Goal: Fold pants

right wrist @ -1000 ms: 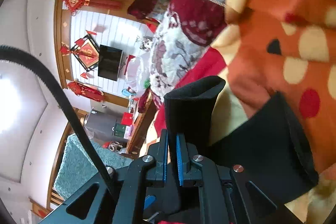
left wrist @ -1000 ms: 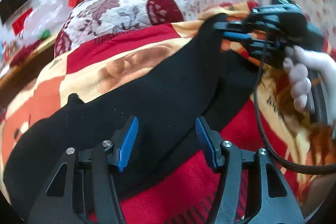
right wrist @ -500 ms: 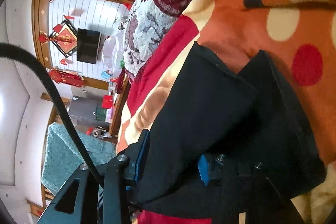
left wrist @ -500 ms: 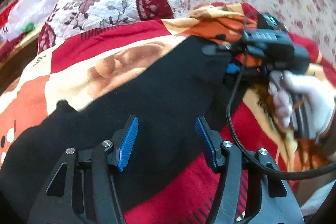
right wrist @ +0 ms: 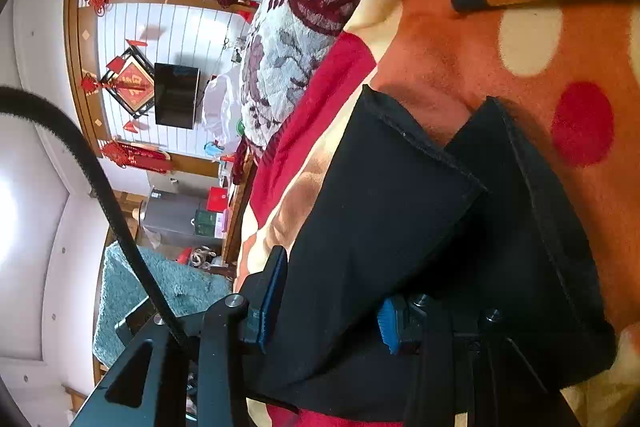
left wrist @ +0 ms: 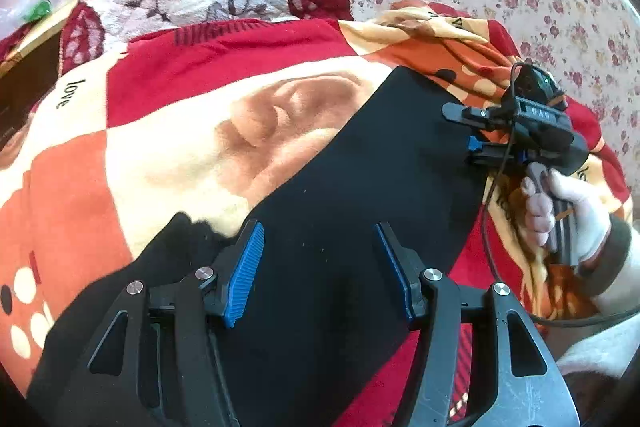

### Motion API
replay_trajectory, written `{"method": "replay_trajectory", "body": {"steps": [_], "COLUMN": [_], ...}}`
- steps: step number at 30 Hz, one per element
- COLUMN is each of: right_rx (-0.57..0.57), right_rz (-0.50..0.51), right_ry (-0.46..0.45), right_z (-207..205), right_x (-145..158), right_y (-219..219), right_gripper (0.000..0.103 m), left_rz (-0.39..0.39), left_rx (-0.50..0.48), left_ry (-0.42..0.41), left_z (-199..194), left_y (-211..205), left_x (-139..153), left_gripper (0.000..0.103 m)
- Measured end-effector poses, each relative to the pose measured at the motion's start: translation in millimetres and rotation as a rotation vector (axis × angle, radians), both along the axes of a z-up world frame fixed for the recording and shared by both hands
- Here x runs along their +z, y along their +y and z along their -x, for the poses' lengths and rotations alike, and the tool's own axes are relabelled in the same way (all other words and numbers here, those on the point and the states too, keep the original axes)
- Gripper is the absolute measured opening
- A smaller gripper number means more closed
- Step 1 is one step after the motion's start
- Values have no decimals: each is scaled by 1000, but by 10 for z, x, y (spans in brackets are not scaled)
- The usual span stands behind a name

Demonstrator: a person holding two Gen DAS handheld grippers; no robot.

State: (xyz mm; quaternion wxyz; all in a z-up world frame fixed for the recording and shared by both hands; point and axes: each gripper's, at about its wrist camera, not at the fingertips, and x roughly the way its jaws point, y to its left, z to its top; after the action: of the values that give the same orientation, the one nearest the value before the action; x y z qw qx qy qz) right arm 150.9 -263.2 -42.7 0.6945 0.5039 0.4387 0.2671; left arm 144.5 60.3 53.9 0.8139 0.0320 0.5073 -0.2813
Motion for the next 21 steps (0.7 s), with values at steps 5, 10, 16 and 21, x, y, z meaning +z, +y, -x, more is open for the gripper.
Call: {"method": "replay_trajectory", "body": {"steps": [5,10,16,21], "right_rx": [3,1,5,-8], "right_rz": [0,9,82,79], "right_ry": [-2,-12,-77,-125], "right_z": [-9,-58,-43,28], "right_x": [-6,-7,-28,158], "right_y": [11,3,48,21], "right_gripper": [40,40,6,5], "left_rz": [-82,-138,-121,-117], "left_rx": [-17,-49,-113,-115], "left_ry": [-27,50,61,30], "left_z": [-198,-442,-537,-467], "left_y": [-192,-360,-569,-655], "left_x": [-103,-278,-267,-253], "left_gripper": [57,57,14,8]}}
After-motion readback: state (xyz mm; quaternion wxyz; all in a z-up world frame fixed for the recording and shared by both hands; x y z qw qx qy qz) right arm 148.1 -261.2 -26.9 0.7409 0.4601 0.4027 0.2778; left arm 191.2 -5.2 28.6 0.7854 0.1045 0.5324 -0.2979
